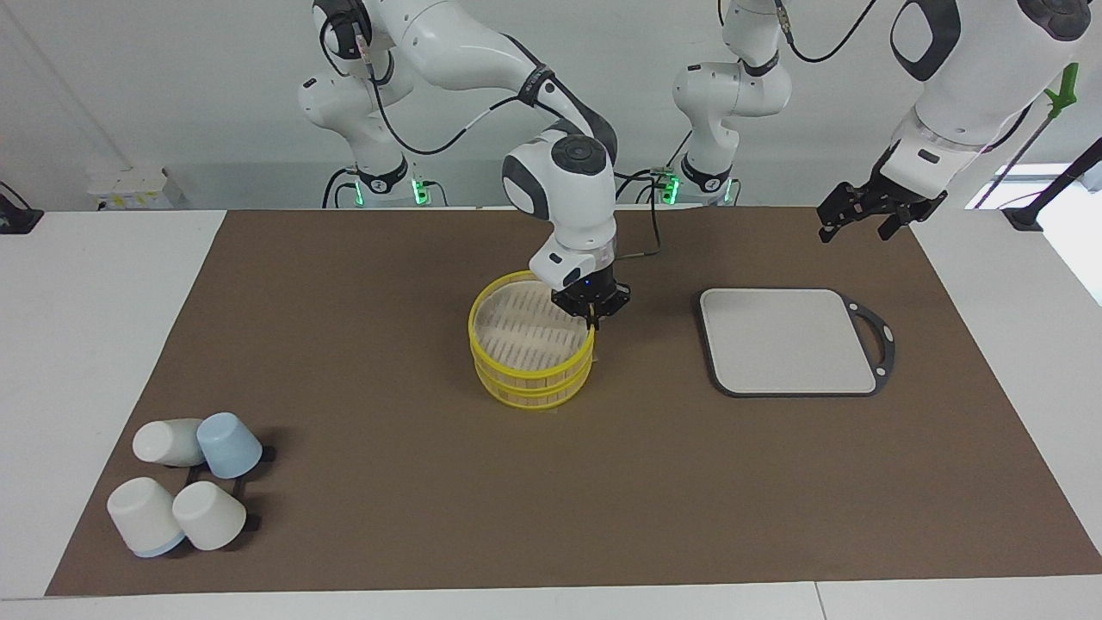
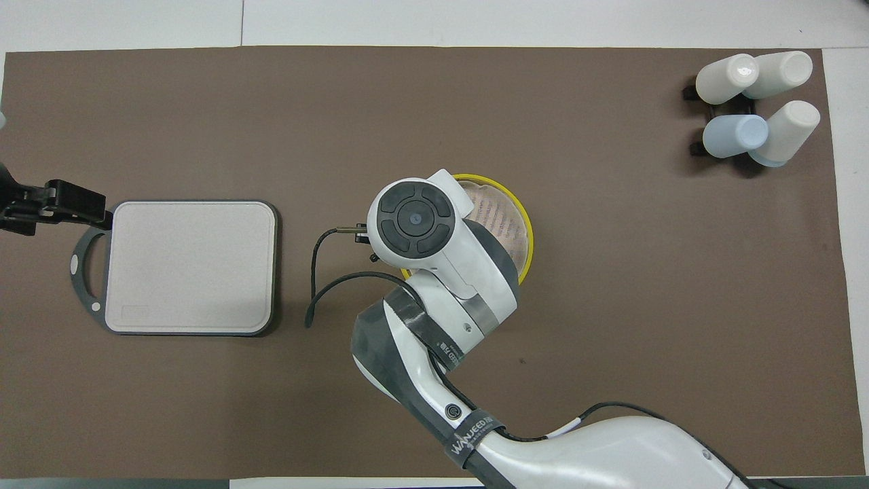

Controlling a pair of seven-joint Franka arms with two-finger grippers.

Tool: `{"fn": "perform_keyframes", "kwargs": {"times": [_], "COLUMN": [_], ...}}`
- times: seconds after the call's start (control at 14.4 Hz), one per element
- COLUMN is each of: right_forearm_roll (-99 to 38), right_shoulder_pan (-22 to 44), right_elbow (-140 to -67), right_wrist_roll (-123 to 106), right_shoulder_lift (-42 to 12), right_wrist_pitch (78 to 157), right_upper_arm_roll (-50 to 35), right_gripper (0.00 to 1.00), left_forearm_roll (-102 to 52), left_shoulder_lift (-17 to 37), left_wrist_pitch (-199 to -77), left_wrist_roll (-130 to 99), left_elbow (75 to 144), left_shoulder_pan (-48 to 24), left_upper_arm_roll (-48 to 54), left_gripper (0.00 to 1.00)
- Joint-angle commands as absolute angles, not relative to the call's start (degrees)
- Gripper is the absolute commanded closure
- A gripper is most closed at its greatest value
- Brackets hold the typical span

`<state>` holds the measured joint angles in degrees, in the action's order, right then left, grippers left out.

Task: Place bun in steamer

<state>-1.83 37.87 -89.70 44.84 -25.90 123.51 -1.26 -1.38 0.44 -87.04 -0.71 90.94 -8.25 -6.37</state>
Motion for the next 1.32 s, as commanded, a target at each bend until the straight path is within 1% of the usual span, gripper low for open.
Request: {"fn": "perform_keyframes", "kwargs": {"times": [0.0,0.21,0.42,0.56,0.7,0.91,1.05,1.25], "right_forearm_roll": [-0.8,-0.8,-0.8,-0.8,-0.8,-0.8,-0.8,-0.8], "right_shoulder_pan": [37.2,36.7,35.2,32.5,30.0,25.9,22.5,15.4], "right_elbow": [-91.1,-88.4,-88.6,-88.7,-89.7,-89.7,-90.0,-90.0], "right_wrist_roll": [43.3,41.1,39.2,36.1,31.1,26.6,25.0,14.4], "right_shoulder_lift": [-24.3,-24.3,-22.3,-20.3,-17.5,-14.3,-12.1,-8.3], "right_wrist_pitch": [122.3,118.5,117.0,114.4,110.2,100.6,96.2,92.1], "right_upper_arm_roll": [-1.5,-1.1,-1.1,-1.2,-1.2,-1.1,-1.1,-1.2], "right_gripper": [0.0,0.0,0.0,0.0,0.0,0.0,0.0,0.0], "left_forearm_roll": [-0.4,-0.4,-0.4,-0.4,-0.4,-0.4,-0.4,-0.1], "left_shoulder_lift": [0.0,-0.2,-0.5,-0.8,-0.8,-0.8,-0.8,-0.9], "left_wrist_pitch": [-87.6,-87.5,-87.6,-87.8,-88.0,-88.0,-88.0,-88.0], "left_wrist_roll": [-0.1,0.1,0.0,-0.1,-0.1,-0.1,-0.1,-0.1], "left_elbow": [90.9,91.1,91.9,92.3,92.3,92.3,92.3,92.6], "left_shoulder_pan": [-8.3,-8.4,-8.4,-8.4,-8.4,-8.5,-8.9,-8.7], "left_upper_arm_roll": [-6.5,-6.6,-6.7,-6.7,-6.7,-6.7,-6.7,-6.7], "left_gripper": [0.0,0.0,0.0,0.0,0.0,0.0,0.0,0.0]}}
